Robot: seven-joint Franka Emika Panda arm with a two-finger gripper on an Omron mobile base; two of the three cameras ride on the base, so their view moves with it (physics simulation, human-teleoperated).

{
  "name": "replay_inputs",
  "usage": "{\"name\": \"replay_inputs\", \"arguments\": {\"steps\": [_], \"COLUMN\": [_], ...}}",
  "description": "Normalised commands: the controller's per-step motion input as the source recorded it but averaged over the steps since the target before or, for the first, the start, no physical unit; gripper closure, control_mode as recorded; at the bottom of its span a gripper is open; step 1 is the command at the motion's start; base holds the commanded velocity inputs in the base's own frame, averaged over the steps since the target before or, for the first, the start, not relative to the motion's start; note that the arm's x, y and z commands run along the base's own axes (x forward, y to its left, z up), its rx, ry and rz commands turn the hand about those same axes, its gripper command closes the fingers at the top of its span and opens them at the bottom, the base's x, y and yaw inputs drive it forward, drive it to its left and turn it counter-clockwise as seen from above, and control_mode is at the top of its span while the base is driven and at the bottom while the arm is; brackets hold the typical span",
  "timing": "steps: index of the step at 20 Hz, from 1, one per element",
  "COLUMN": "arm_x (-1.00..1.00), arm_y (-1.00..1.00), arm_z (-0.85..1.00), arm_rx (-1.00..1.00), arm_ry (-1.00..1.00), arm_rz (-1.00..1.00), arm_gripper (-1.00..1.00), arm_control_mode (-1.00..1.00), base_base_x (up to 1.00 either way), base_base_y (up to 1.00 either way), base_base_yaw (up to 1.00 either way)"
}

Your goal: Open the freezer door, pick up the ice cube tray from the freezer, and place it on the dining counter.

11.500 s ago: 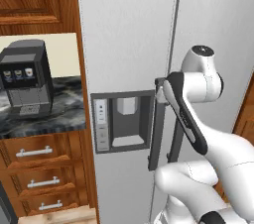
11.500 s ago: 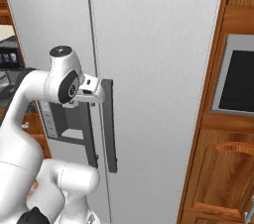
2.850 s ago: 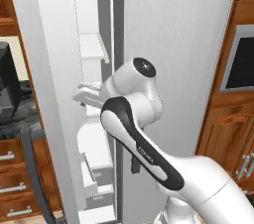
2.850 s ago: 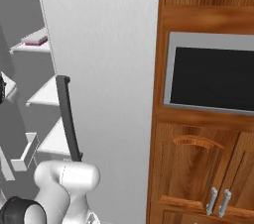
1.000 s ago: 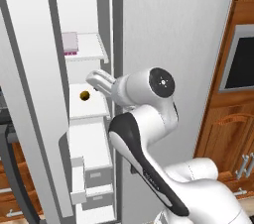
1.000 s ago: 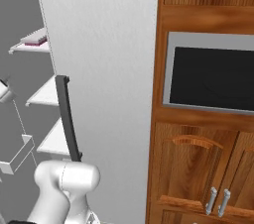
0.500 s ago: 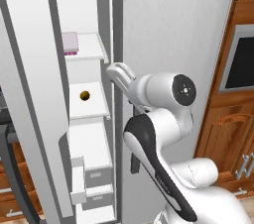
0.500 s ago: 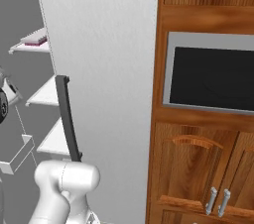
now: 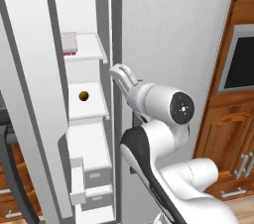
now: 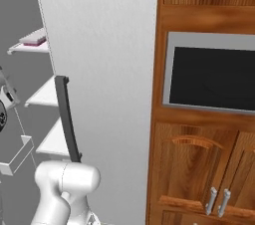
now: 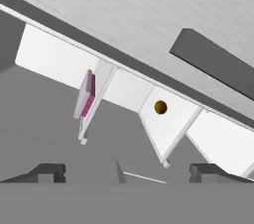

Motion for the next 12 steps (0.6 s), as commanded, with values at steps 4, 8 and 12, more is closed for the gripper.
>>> {"name": "replay_inputs", "arguments": {"steps": [4,8,12], "arm_x": [0.00,0.00,0.00], "arm_y": [0.00,0.00,0.00], "arm_z": [0.00,0.00,0.00], "arm_rx": [0.00,0.00,0.00], "arm_ry": [0.00,0.00,0.00], "arm_rz": [0.00,0.00,0.00], "arm_gripper": [-1.00,-1.00,-1.00], "arm_control_mode": [1.00,1.00,1.00], "base_base_x": [0.06,0.17,0.38], "base_base_y": [0.00,0.07,0.14], "base_base_yaw": [-0.04,-0.02,0.00]}}
